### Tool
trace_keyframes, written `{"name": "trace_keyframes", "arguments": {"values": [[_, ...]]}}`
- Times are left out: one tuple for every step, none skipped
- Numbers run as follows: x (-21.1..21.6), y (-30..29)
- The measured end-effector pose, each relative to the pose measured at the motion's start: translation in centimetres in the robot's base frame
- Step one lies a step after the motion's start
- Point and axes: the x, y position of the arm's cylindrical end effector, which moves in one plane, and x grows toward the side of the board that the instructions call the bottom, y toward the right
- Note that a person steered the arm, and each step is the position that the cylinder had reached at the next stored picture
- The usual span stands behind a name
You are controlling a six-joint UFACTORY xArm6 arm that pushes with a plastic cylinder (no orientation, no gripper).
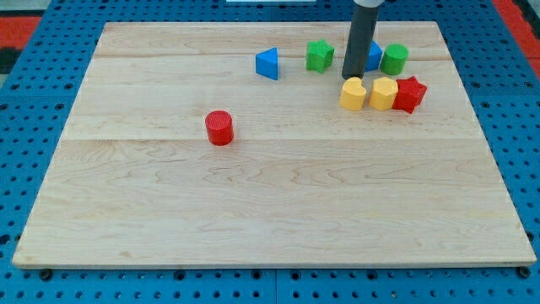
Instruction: Adjust the blue triangle slightly to the left of the green star
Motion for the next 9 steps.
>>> {"name": "trace_keyframes", "arguments": {"values": [[-0.4,-3.6],[-0.9,-5.5],[0.1,-6.8],[0.8,-8.4],[0.8,-10.3],[0.6,-10.3],[-0.5,-10.3],[-0.8,-10.3],[-0.2,-13.3]]}}
